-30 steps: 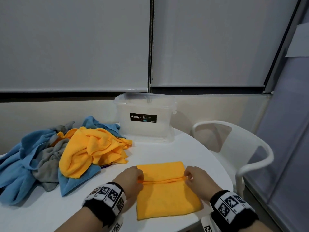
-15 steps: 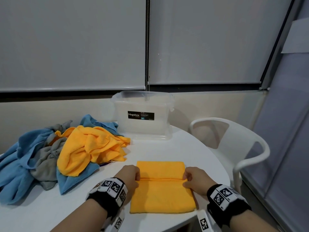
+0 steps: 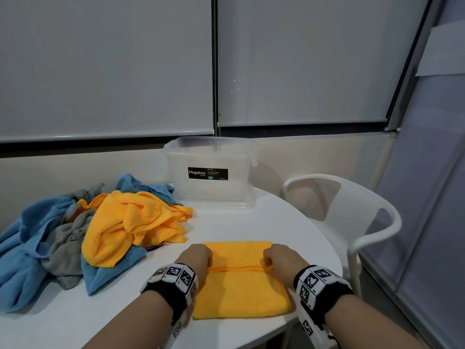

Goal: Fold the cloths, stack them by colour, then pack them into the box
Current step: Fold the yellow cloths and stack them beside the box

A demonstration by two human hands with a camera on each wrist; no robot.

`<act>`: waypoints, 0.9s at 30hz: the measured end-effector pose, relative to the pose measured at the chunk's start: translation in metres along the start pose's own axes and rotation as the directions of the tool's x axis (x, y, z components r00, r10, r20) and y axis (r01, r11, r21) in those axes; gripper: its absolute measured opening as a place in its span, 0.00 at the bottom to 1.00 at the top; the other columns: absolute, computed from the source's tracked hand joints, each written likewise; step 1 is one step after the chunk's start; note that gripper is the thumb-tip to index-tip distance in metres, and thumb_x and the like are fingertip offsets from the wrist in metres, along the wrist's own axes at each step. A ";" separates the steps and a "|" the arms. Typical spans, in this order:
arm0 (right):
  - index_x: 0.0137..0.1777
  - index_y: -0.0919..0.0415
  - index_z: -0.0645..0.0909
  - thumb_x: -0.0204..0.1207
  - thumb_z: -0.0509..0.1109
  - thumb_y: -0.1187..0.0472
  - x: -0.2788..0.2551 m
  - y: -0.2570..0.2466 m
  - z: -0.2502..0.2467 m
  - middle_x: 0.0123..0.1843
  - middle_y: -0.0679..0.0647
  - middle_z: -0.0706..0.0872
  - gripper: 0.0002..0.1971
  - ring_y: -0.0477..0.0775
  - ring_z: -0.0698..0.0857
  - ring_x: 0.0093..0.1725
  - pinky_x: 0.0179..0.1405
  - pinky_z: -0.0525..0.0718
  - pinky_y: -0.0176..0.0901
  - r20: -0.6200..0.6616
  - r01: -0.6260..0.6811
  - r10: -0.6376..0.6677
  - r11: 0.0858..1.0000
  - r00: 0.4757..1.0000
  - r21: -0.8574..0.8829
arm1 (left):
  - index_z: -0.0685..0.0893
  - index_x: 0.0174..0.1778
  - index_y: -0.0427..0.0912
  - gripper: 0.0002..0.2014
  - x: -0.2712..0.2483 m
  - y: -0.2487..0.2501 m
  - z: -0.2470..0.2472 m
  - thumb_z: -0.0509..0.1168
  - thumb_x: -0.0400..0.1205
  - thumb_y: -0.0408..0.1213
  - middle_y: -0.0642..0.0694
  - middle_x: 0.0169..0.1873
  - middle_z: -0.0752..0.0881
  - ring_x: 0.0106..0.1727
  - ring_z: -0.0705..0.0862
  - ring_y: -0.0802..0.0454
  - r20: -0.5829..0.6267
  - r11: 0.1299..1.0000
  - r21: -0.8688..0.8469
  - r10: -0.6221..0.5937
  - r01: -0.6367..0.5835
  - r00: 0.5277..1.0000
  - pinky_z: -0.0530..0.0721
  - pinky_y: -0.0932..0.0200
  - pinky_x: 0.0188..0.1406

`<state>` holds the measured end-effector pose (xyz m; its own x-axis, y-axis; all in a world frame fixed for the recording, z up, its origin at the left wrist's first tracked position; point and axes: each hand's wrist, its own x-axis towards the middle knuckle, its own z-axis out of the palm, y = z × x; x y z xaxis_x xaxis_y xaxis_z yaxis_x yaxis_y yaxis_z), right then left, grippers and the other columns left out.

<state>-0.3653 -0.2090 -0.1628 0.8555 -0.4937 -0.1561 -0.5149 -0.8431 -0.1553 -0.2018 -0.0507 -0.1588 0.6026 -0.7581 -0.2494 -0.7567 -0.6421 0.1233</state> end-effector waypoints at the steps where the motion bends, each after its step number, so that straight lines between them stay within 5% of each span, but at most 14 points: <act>1: 0.44 0.58 0.75 0.76 0.57 0.72 0.002 -0.002 -0.002 0.44 0.52 0.71 0.09 0.56 0.75 0.46 0.40 0.73 0.38 0.017 -0.017 0.018 0.999 1.000 -0.036 | 0.83 0.63 0.40 0.15 0.000 0.002 -0.002 0.61 0.82 0.28 0.40 0.66 0.80 0.65 0.81 0.44 0.022 1.000 0.023 -0.008 0.008 1.000 0.78 0.58 0.64; 4: 0.31 0.58 0.66 0.77 0.58 0.74 0.009 -0.006 -0.001 0.33 0.49 0.66 0.15 0.53 0.73 0.38 0.28 0.63 0.31 0.054 -0.062 0.068 0.992 0.996 -0.110 | 0.82 0.66 0.38 0.15 0.003 0.007 -0.006 0.59 0.84 0.29 0.39 0.67 0.80 0.66 0.80 0.44 0.023 0.999 0.048 -0.003 0.002 1.000 0.77 0.59 0.63; 7: 0.29 0.58 0.63 0.77 0.57 0.74 0.013 -0.008 0.000 0.32 0.49 0.65 0.17 0.46 0.66 0.29 0.27 0.62 0.32 0.054 -0.048 0.056 0.989 0.997 -0.138 | 0.81 0.65 0.38 0.15 -0.001 0.004 -0.010 0.58 0.84 0.29 0.39 0.67 0.80 0.66 0.80 0.43 0.012 0.999 0.032 0.010 -0.011 1.000 0.77 0.57 0.65; 10: 0.30 0.55 0.63 0.78 0.57 0.72 0.010 -0.003 -0.007 0.34 0.49 0.67 0.17 0.52 0.72 0.38 0.31 0.67 0.34 0.001 -0.030 0.030 0.997 1.000 -0.074 | 0.82 0.49 0.45 0.08 -0.006 -0.005 -0.012 0.59 0.81 0.30 0.45 0.55 0.84 0.56 0.83 0.47 -0.160 0.997 -0.045 0.049 -0.057 0.986 0.82 0.55 0.58; 14: 0.34 0.53 0.73 0.76 0.62 0.68 0.000 0.011 -0.020 0.44 0.51 0.78 0.12 0.52 0.78 0.46 0.44 0.76 0.37 -0.104 0.054 -0.049 0.997 0.993 0.053 | 0.85 0.51 0.44 0.07 -0.013 -0.014 -0.018 0.62 0.83 0.33 0.49 0.50 0.83 0.49 0.80 0.53 -0.280 0.986 -0.090 0.112 -0.142 0.953 0.81 0.59 0.53; 19: 0.42 0.56 0.82 0.78 0.61 0.67 -0.011 0.013 -0.018 0.46 0.50 0.78 0.09 0.49 0.75 0.45 0.48 0.75 0.36 -0.092 0.126 -0.125 0.992 0.988 0.013 | 0.87 0.45 0.49 0.07 -0.019 -0.017 -0.008 0.64 0.80 0.34 0.53 0.42 0.81 0.47 0.82 0.53 -0.181 0.987 -0.035 0.148 -0.157 0.972 0.82 0.62 0.50; 24: 0.53 0.63 0.86 0.79 0.61 0.68 -0.011 0.011 -0.008 0.55 0.55 0.82 0.12 0.48 0.73 0.47 0.38 0.66 0.24 0.023 0.135 -0.134 0.990 0.991 -0.030 | 0.88 0.51 0.50 0.10 -0.020 -0.021 0.005 0.63 0.80 0.36 0.50 0.54 0.86 0.55 0.85 0.51 -0.061 0.994 -0.042 0.101 -0.103 0.993 0.83 0.56 0.59; 27: 0.48 0.57 0.84 0.80 0.59 0.66 -0.010 0.010 -0.007 0.51 0.54 0.81 0.11 0.54 0.79 0.48 0.49 0.76 0.37 0.058 0.079 -0.077 0.997 0.995 -0.023 | 0.87 0.52 0.53 0.09 -0.026 -0.020 0.002 0.64 0.80 0.43 0.53 0.55 0.85 0.56 0.83 0.52 -0.042 0.993 -0.033 0.115 -0.116 0.993 0.81 0.53 0.62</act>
<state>-0.3788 -0.2142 -0.1562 0.8881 -0.4140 -0.1996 -0.4446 -0.8841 -0.1443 -0.2025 -0.0181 -0.1566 0.5219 -0.8308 -0.1935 -0.8127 -0.5532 0.1831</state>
